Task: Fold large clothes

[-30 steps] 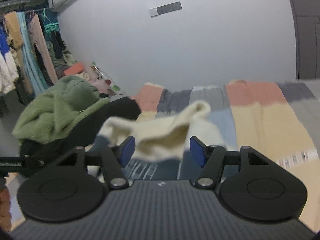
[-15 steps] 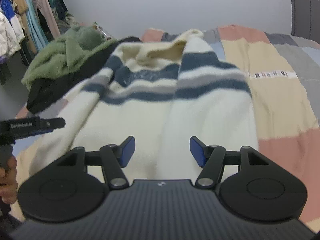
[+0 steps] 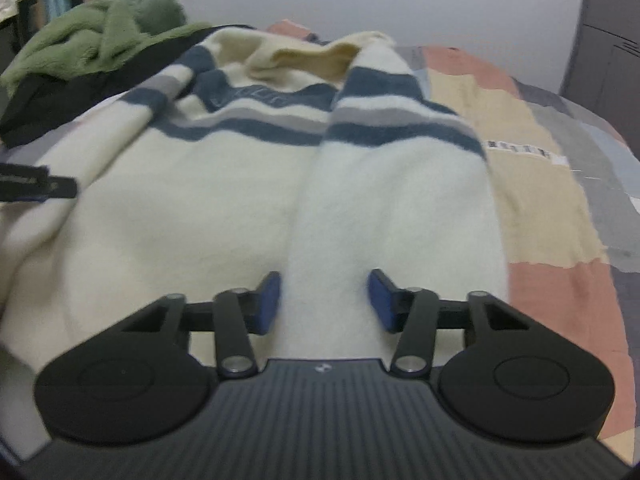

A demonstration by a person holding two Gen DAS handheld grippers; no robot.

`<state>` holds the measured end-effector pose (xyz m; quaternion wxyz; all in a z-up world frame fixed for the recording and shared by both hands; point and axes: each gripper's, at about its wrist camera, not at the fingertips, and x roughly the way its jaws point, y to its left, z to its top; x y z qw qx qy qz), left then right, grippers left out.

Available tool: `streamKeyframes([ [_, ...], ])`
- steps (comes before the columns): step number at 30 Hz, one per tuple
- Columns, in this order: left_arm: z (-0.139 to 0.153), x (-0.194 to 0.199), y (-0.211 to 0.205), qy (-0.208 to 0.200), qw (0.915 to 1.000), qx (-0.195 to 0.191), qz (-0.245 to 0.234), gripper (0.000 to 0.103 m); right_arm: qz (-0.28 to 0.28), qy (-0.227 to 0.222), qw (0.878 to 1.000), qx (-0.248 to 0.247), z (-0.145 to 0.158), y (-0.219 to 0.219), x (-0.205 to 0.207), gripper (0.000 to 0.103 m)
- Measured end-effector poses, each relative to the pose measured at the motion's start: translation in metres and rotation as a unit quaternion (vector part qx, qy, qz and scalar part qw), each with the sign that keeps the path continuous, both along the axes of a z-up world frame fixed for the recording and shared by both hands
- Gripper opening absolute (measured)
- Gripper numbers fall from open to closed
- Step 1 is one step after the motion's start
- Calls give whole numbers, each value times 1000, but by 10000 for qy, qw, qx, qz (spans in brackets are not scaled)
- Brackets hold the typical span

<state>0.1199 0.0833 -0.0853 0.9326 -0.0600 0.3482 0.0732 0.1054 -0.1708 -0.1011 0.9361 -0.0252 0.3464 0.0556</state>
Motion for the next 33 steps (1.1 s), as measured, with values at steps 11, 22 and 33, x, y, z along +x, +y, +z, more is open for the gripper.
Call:
streamKeyframes([
  [11,20,-13,35,-531,9958,-315,673,7,-667,-77,9955,671,21,-44,3,15],
  [22,54,3,107,-946,9886,-273,1137,6,-1622,-781,9826,466,75,-123,39,15],
  [33,21,57,172,-356,9877,-157,1514,6,-3079,-889,9430,898,49,-237,101,15],
])
